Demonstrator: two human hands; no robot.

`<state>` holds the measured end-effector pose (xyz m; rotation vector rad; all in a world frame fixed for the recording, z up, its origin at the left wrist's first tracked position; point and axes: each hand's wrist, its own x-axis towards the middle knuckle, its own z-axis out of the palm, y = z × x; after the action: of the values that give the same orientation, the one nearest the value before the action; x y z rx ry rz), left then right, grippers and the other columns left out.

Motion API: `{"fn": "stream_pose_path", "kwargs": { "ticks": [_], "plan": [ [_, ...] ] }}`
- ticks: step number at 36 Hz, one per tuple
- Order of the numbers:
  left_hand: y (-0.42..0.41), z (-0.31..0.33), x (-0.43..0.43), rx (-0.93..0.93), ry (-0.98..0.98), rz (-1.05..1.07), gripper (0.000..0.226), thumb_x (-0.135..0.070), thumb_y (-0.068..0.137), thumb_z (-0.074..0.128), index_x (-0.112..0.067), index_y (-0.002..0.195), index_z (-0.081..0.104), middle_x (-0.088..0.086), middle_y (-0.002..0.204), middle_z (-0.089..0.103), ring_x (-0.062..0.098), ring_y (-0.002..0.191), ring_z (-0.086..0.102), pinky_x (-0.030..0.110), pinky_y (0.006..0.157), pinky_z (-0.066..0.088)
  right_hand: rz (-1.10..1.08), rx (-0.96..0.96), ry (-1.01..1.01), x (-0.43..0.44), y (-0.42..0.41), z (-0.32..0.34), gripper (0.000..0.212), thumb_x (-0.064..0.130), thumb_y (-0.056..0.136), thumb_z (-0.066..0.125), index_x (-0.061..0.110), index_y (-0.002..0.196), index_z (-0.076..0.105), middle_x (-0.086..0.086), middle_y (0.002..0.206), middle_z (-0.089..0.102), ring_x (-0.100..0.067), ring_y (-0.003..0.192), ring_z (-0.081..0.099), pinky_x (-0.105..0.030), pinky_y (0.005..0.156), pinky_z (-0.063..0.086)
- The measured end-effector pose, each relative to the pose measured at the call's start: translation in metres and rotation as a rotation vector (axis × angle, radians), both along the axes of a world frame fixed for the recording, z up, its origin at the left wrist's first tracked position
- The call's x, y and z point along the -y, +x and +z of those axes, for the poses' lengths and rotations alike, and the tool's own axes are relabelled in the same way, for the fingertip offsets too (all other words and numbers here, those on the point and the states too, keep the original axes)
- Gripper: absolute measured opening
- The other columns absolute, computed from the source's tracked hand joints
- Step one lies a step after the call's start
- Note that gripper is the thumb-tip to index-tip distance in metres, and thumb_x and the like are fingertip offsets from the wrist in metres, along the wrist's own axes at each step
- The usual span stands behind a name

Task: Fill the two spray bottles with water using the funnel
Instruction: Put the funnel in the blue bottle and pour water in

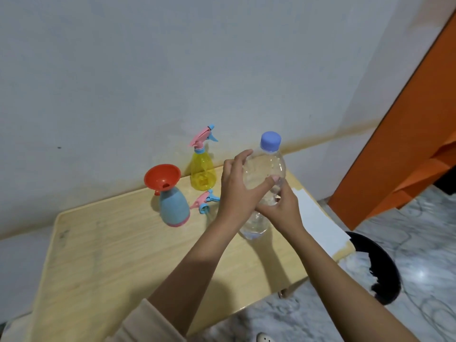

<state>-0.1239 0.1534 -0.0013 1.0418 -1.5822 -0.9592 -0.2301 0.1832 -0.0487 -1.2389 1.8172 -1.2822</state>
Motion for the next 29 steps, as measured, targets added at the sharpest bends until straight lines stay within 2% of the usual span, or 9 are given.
{"fn": "stream_pose_path", "kwargs": {
  "ticks": [3, 6, 8, 10, 13, 16, 20, 25, 29],
  "plan": [
    [0.005, 0.003, 0.0, 0.051, 0.004, -0.065, 0.064, -0.035, 0.075, 0.078, -0.031, 0.13, 0.045, -0.012, 0.115, 0.039, 0.01, 0.12, 0.043, 0.028, 0.101, 0.039, 0.028, 0.048, -0.041, -0.001, 0.0, 0.007, 0.081, 0.055, 0.048, 0.072, 0.026, 0.118, 0.043, 0.013, 0.12, 0.054, -0.007, 0.115, 0.051, -0.013, 0.082, 0.039],
    [0.011, 0.014, 0.007, 0.127, -0.08, -0.094, 0.065, -0.046, 0.078, 0.067, -0.028, 0.135, 0.041, -0.012, 0.128, 0.037, 0.003, 0.127, 0.031, 0.012, 0.1, 0.024, 0.083, 0.049, -0.071, 0.005, -0.005, 0.013, 0.088, 0.034, 0.056, 0.086, 0.021, 0.128, 0.036, 0.012, 0.126, 0.049, -0.005, 0.121, 0.048, -0.012, 0.088, 0.038],
    [0.012, 0.025, 0.014, 0.072, -0.07, -0.196, 0.056, -0.037, 0.089, 0.061, -0.025, 0.138, 0.038, -0.012, 0.136, 0.038, -0.002, 0.13, 0.031, 0.011, 0.102, 0.023, 0.141, 0.063, -0.066, 0.008, -0.009, 0.013, 0.091, 0.02, 0.061, 0.088, 0.021, 0.132, 0.031, 0.013, 0.125, 0.048, -0.007, 0.121, 0.048, -0.019, 0.097, 0.038],
    [0.009, 0.036, 0.021, 0.014, -0.005, -0.33, 0.047, -0.031, 0.096, 0.051, -0.024, 0.141, 0.036, -0.013, 0.142, 0.04, -0.006, 0.132, 0.032, 0.014, 0.106, 0.024, 0.162, 0.067, -0.057, 0.007, -0.01, 0.012, 0.089, 0.015, 0.064, 0.086, 0.021, 0.132, 0.029, 0.011, 0.121, 0.051, -0.007, 0.12, 0.049, -0.021, 0.097, 0.037],
    [0.002, 0.042, 0.03, 0.014, 0.022, -0.416, 0.041, -0.03, 0.099, 0.045, -0.025, 0.139, 0.039, -0.007, 0.142, 0.045, 0.003, 0.133, 0.038, 0.024, 0.112, 0.028, 0.144, 0.107, -0.049, 0.006, -0.011, 0.009, 0.078, 0.011, 0.067, 0.084, 0.02, 0.126, 0.034, 0.008, 0.119, 0.054, -0.007, 0.119, 0.049, -0.02, 0.097, 0.037],
    [-0.002, 0.043, 0.034, 0.014, -0.004, -0.393, 0.031, -0.025, 0.099, 0.045, -0.022, 0.13, 0.046, -0.005, 0.129, 0.053, 0.006, 0.121, 0.049, 0.023, 0.105, 0.036, 0.131, 0.115, -0.053, 0.009, -0.011, 0.008, 0.069, 0.009, 0.067, 0.083, 0.02, 0.118, 0.038, 0.002, 0.122, 0.053, -0.009, 0.118, 0.05, -0.012, 0.089, 0.039],
    [-0.005, 0.041, 0.034, 0.026, -0.089, -0.308, 0.024, -0.021, 0.099, 0.046, -0.016, 0.122, 0.05, -0.012, 0.111, 0.055, -0.012, 0.097, 0.051, 0.008, 0.088, 0.038, 0.125, 0.1, -0.064, 0.013, -0.01, 0.005, 0.067, 0.01, 0.065, 0.084, 0.021, 0.114, 0.039, -0.001, 0.123, 0.053, -0.009, 0.117, 0.05, 0.0, 0.08, 0.036],
    [-0.02, 0.037, 0.026, -0.028, -0.142, -0.121, 0.023, -0.021, 0.096, 0.052, -0.012, 0.117, 0.054, -0.005, 0.109, 0.057, 0.011, 0.101, 0.055, 0.014, 0.085, 0.041, 0.059, 0.103, -0.108, 0.016, -0.003, 0.0, 0.069, 0.012, 0.062, 0.084, 0.016, 0.115, 0.04, 0.001, 0.118, 0.052, -0.01, 0.116, 0.051, -0.01, 0.086, 0.037],
    [-0.028, 0.037, 0.018, -0.114, -0.116, 0.01, 0.022, -0.023, 0.09, 0.063, -0.015, 0.106, 0.05, -0.006, 0.102, 0.058, 0.011, 0.098, 0.057, 0.008, 0.078, 0.041, 0.042, 0.108, -0.117, 0.016, 0.002, -0.001, 0.072, 0.027, 0.055, 0.078, 0.018, 0.116, 0.04, 0.007, 0.117, 0.052, -0.006, 0.115, 0.051, -0.015, 0.087, 0.038]
  ]
}}
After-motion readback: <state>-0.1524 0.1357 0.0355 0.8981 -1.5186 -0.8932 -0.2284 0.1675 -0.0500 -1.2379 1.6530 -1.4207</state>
